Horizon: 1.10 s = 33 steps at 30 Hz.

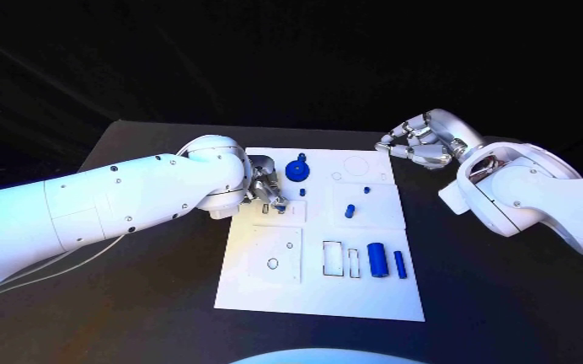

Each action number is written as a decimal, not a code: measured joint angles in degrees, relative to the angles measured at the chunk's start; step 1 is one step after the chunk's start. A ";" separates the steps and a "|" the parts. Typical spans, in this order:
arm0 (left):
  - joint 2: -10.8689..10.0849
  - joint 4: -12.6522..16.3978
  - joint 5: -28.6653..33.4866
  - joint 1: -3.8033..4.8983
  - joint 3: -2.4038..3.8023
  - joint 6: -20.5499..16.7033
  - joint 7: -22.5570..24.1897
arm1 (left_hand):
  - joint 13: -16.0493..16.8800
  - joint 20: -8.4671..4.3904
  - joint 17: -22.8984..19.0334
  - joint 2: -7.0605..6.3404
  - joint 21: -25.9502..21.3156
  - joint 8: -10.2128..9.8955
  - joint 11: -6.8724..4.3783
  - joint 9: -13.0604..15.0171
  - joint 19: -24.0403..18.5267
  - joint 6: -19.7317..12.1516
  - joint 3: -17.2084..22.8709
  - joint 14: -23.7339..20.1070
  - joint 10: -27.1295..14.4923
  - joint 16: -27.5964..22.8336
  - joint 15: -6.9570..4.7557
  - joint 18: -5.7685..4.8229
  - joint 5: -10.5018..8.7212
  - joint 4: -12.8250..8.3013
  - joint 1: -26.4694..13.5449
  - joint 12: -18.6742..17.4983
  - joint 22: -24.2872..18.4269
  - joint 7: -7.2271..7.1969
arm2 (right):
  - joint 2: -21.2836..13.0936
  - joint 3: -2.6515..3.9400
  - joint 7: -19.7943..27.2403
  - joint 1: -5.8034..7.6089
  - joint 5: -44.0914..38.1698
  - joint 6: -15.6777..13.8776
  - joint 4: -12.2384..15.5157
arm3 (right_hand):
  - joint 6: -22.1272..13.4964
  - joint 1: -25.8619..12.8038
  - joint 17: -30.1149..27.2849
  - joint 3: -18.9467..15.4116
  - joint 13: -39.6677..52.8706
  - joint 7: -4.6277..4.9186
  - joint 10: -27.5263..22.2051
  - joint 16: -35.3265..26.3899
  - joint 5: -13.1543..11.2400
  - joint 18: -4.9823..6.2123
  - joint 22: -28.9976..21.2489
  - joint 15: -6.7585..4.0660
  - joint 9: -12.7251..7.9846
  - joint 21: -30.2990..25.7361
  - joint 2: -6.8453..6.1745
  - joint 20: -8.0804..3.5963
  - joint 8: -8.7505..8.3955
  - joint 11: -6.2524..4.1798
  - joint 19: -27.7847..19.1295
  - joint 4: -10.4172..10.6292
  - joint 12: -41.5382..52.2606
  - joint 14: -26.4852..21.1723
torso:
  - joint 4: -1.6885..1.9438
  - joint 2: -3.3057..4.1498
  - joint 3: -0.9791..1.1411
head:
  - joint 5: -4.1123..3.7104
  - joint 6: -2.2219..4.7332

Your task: Assemble the parts on the task board

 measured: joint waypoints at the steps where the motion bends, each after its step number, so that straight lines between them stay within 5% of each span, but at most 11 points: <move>1: -0.01 0.01 -0.01 0.00 0.00 0.06 0.01 | 0.10 0.00 0.00 0.00 0.00 0.06 -0.11 0.00 0.00 0.01 -0.15 0.00 0.11 0.00 0.00 0.00 0.00 -0.16 0.00 0.12 0.00 -0.01 | 0.00 0.00 0.00 0.00 0.00 0.01 -0.02 | 0.00 -0.11 0.00 0.00 0.00 0.00 0.00 0.00 0.29 0.00 0.02 0.00 0.00 0.00 0.11 -0.11 0.00 0.00 0.11 0.00 0.00 0.00 | 0.00 0.00 0.00 | 0.01 -0.03; 33: -0.07 -0.08 -0.46 0.02 -0.12 2.18 0.09 | 1.81 0.00 0.03 0.11 0.45 1.44 -0.49 -0.61 0.41 0.55 -0.16 0.02 1.73 0.00 -0.43 0.01 -0.11 -1.56 -2.02 2.25 0.87 -0.51 | 0.11 0.00 0.02 0.00 0.00 -0.01 -0.32 | -0.38 -0.45 -0.01 -0.32 0.00 -0.03 0.00 0.00 1.87 0.00 0.02 0.00 0.31 0.00 0.46 -0.11 0.23 0.00 0.11 0.32 0.00 0.00 | -0.02 0.01 0.01 | 0.12 -0.19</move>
